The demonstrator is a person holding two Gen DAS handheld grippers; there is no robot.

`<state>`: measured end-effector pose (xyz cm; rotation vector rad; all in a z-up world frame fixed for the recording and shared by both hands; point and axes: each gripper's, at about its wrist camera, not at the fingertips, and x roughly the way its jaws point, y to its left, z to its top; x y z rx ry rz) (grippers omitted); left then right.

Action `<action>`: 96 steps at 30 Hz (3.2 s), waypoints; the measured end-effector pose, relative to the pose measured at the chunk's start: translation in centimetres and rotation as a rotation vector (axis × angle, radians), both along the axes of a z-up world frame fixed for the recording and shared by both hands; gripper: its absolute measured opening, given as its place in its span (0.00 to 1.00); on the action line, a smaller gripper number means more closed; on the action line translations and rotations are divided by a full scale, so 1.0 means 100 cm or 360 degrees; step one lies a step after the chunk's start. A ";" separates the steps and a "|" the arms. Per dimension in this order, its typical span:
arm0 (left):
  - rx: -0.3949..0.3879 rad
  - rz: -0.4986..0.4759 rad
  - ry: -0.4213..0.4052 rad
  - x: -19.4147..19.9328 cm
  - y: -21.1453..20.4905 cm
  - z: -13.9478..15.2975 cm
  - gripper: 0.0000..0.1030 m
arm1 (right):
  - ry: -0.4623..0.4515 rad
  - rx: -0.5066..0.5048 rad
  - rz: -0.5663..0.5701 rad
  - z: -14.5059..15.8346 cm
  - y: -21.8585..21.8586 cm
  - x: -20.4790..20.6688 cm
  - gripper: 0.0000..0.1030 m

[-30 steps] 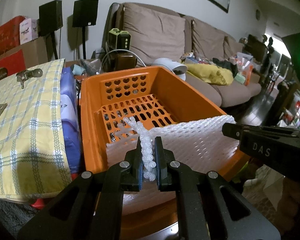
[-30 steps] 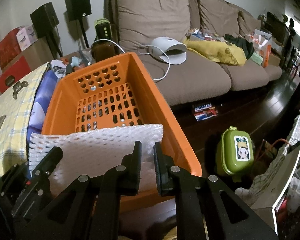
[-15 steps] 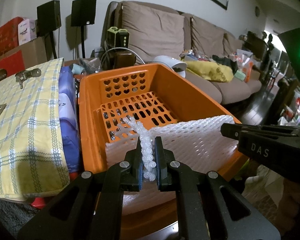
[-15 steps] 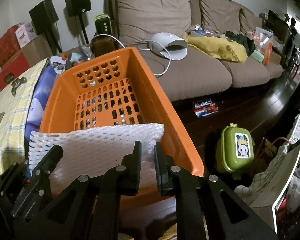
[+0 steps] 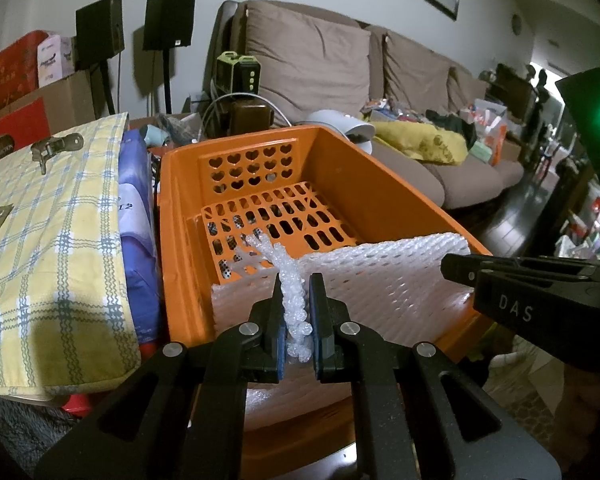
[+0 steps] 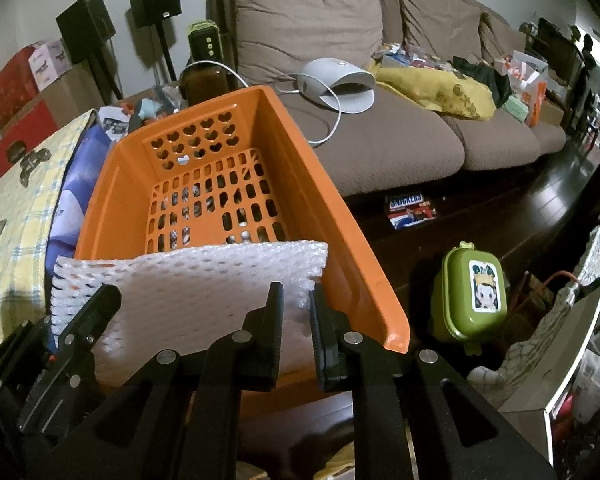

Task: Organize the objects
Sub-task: 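Hold the white foam sleeve down inside the orange basket with the left gripper, then open the left gripper to release the foam sleeve in the basket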

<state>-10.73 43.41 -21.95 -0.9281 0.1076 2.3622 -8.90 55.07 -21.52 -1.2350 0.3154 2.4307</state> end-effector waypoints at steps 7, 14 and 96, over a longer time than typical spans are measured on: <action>0.0002 0.0002 -0.0002 0.000 0.001 0.000 0.09 | -0.0016 -0.0001 0.0000 -0.002 0.000 -0.001 0.13; -0.0001 0.0001 0.0000 0.000 0.001 0.000 0.09 | -0.0019 0.0001 0.0000 -0.001 0.001 0.000 0.13; 0.0024 -0.0011 -0.0003 -0.002 -0.004 0.009 0.31 | -0.0038 0.0091 -0.0006 -0.004 -0.004 0.000 0.27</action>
